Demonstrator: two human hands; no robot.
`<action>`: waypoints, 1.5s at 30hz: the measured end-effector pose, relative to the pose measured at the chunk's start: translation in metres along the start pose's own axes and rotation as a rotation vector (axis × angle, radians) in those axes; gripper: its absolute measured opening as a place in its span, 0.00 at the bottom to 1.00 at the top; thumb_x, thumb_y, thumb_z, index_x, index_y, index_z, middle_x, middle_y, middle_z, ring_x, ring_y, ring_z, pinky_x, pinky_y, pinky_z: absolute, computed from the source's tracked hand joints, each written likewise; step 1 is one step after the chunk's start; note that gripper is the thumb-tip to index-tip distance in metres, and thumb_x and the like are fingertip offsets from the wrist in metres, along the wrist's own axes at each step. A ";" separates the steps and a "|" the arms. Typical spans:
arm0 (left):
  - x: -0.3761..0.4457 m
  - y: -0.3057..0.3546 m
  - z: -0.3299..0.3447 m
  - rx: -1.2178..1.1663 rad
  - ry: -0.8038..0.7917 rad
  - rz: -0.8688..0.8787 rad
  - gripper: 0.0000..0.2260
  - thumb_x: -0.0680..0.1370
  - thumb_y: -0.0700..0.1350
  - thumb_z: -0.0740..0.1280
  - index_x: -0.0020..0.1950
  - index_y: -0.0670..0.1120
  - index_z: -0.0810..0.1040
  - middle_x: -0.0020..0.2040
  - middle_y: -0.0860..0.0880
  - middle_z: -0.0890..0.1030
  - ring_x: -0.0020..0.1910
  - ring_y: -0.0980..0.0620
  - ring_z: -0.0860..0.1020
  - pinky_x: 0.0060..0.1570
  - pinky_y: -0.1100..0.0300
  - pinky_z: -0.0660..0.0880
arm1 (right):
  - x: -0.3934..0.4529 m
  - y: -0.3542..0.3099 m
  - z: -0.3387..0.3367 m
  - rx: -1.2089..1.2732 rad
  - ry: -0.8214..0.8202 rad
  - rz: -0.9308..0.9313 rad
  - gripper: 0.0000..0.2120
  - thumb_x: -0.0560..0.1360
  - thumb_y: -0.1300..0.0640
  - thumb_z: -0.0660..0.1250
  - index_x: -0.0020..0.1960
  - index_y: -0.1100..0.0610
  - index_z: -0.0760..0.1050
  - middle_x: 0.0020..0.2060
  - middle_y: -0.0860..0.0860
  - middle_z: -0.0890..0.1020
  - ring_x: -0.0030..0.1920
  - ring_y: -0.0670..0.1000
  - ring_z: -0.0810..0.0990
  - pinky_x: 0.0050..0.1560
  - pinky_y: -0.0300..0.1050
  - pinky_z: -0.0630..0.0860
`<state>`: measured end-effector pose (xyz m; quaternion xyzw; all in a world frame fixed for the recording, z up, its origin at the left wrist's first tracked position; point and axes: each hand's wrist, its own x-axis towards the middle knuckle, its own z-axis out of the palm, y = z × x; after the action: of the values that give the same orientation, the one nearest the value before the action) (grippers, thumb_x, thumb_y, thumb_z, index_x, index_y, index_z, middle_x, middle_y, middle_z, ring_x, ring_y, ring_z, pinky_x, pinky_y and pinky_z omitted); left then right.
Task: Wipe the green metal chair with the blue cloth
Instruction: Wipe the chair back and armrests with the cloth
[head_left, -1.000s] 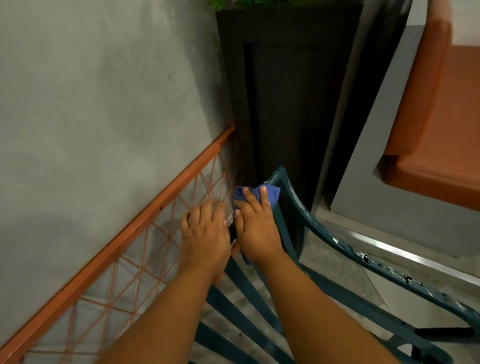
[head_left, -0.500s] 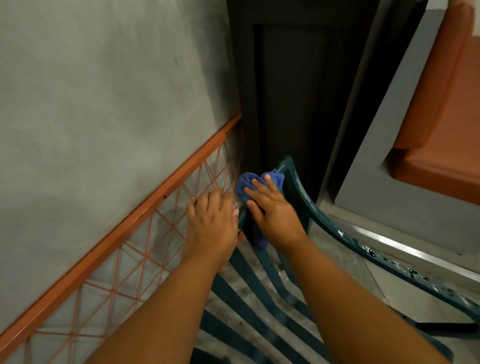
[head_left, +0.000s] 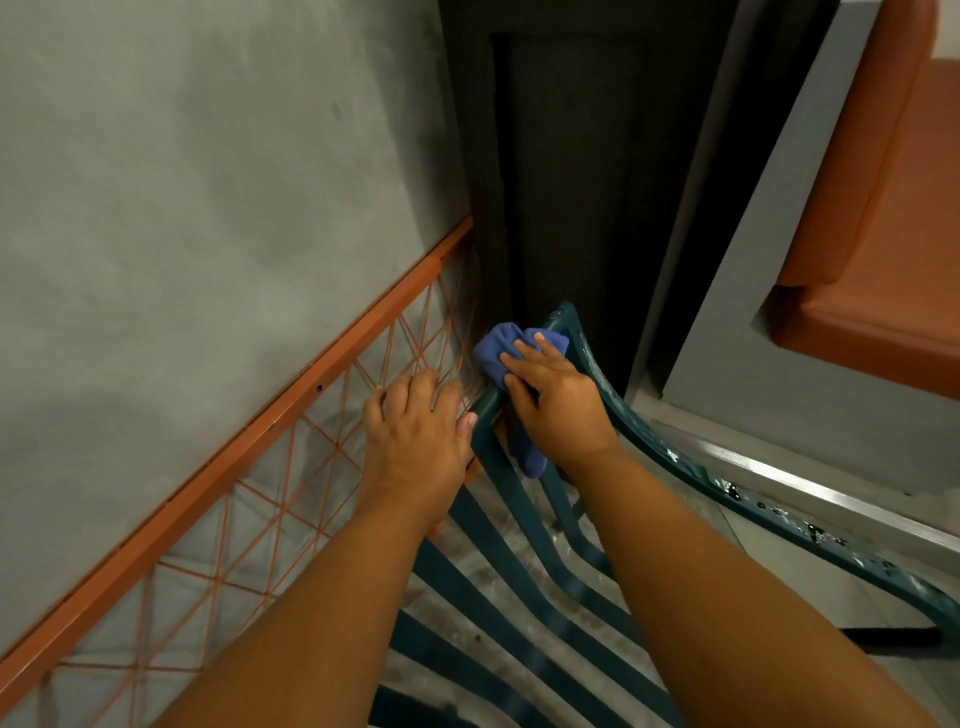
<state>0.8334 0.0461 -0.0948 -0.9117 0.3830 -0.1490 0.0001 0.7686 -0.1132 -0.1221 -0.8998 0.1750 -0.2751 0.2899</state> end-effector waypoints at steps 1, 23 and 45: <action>0.000 0.000 0.000 -0.002 0.002 0.000 0.22 0.79 0.55 0.50 0.62 0.47 0.76 0.61 0.45 0.75 0.59 0.45 0.72 0.58 0.46 0.69 | 0.005 -0.005 0.002 -0.008 -0.001 0.034 0.15 0.78 0.59 0.63 0.64 0.60 0.76 0.66 0.57 0.74 0.73 0.55 0.64 0.73 0.46 0.59; 0.000 0.001 0.000 0.012 0.004 -0.004 0.22 0.79 0.55 0.51 0.62 0.46 0.76 0.60 0.44 0.76 0.58 0.44 0.73 0.57 0.46 0.69 | 0.016 0.009 0.001 0.017 -0.086 -0.088 0.09 0.78 0.58 0.63 0.52 0.59 0.81 0.55 0.52 0.81 0.70 0.56 0.65 0.71 0.42 0.55; 0.000 0.002 -0.002 0.016 0.021 0.030 0.21 0.79 0.53 0.50 0.61 0.45 0.76 0.58 0.43 0.76 0.57 0.43 0.73 0.56 0.44 0.70 | 0.059 0.008 0.023 -0.490 -0.400 0.040 0.18 0.80 0.54 0.51 0.62 0.61 0.73 0.62 0.60 0.74 0.71 0.61 0.61 0.73 0.62 0.52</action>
<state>0.8312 0.0452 -0.0930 -0.9041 0.3956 -0.1616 0.0055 0.8278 -0.1370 -0.1195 -0.9755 0.1932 -0.0365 0.0983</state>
